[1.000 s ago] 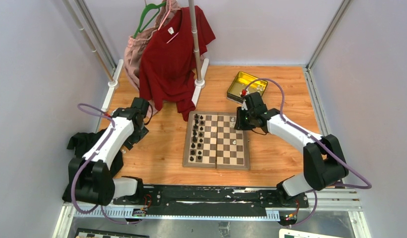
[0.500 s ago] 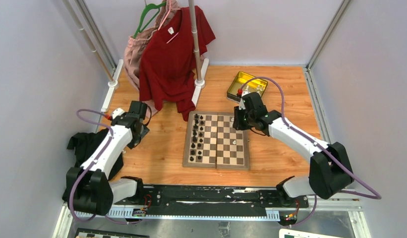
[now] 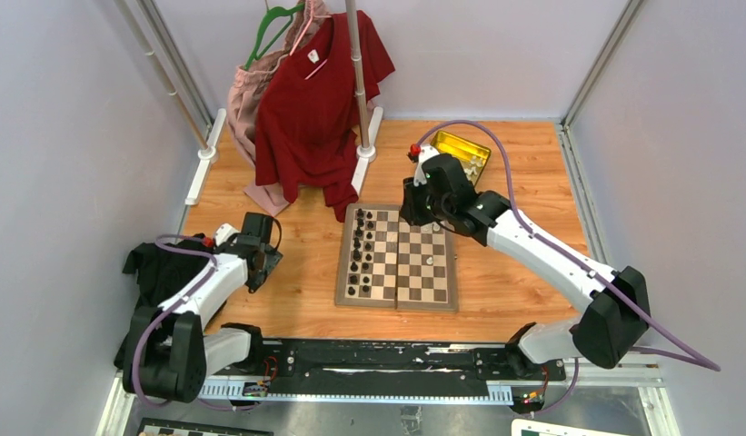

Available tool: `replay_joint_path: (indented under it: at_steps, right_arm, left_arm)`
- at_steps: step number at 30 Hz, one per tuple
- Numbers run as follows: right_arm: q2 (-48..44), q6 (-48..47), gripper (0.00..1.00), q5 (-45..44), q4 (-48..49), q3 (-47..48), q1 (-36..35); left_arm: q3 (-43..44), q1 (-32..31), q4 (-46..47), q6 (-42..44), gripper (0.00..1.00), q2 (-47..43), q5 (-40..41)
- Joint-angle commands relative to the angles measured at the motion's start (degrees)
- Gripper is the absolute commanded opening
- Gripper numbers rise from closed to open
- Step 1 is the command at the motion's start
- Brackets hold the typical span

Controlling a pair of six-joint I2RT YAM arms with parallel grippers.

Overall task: Set up the chess pieces on the board
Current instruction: Pick up the chess piece at the center of the board.

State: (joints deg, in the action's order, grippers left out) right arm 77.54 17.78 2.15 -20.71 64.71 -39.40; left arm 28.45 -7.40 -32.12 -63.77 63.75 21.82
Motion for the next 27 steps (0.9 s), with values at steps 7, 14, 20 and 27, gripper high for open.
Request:
replay_joint_path:
  at_steps: [7, 14, 20, 27]
  right_arm:
    - [4.81, -2.51, 0.25, -2.11, -1.18, 6.23, -2.18]
    - [9.49, -3.72, 0.25, -2.09, -1.18, 9.06, -2.19]
    - [13.27, -4.34, 0.25, -1.06, -1.5, 12.54, -2.18]
    - [14.16, -4.91, 0.25, -1.1, -1.96, 13.24, -2.22]
  left_arm:
    - [2.93, 5.19, 2.56, -0.76, 0.66, 3.27, 6.11]
    - [5.46, 7.22, -0.8, 1.02, 0.76, 5.11, 12.13]
    - [6.21, 9.3, -1.91, 0.93, 0.81, 7.14, 13.36]
    - [5.3, 11.73, -0.29, 1.35, 0.81, 8.5, 13.74]
